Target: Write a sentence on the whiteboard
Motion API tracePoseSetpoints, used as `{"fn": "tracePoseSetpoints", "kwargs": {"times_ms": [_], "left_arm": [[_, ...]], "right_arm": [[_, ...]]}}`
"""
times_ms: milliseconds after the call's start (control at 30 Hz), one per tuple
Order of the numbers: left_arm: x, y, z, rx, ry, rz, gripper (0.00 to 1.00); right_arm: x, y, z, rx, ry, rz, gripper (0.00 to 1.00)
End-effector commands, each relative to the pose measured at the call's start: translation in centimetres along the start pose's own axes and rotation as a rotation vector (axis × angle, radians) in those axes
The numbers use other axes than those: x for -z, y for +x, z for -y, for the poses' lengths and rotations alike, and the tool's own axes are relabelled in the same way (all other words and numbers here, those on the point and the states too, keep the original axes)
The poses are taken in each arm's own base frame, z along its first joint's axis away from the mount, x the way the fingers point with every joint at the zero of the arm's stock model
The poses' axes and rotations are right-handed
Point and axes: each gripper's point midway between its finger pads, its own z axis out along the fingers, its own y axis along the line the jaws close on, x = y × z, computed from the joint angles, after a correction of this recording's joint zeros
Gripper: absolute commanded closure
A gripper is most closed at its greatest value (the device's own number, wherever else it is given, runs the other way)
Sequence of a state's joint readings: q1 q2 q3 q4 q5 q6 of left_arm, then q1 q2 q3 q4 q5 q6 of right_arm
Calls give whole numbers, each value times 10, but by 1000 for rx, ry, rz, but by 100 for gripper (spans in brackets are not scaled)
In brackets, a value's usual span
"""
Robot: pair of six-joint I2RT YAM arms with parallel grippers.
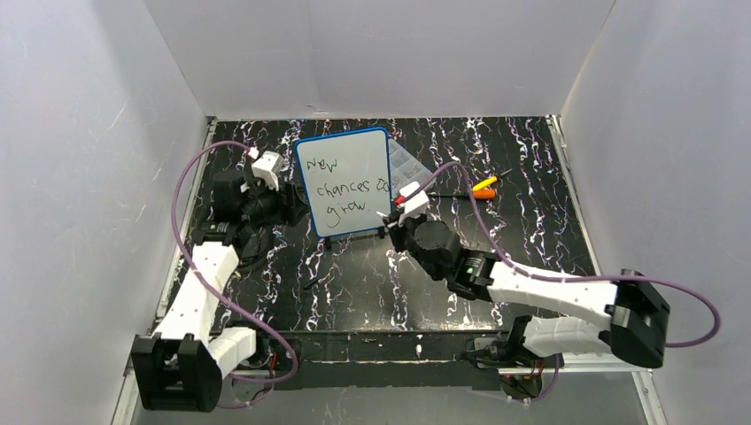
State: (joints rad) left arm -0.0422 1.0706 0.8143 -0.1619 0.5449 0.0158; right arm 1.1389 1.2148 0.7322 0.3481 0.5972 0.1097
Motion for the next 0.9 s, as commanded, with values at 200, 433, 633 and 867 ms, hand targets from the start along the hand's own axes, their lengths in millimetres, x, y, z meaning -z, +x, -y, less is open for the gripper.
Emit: {"fn": "tracePoseSetpoints", "kwargs": {"times_ms": [200,433,633,867], "left_arm": [[35,49,21,230,-69,-44,36],[40,98,19,403,-207,-142,36],[26,136,30,384,-259,-279,35],[12,180,29,329,-338,-449,35]], "right_arm": [[55,-8,46,-6,101,-58,99],[84,-14,92,21,246,26,99],[96,-19,103,-28,268,67,99],[96,-5,102,-26,272,-2,99]]}}
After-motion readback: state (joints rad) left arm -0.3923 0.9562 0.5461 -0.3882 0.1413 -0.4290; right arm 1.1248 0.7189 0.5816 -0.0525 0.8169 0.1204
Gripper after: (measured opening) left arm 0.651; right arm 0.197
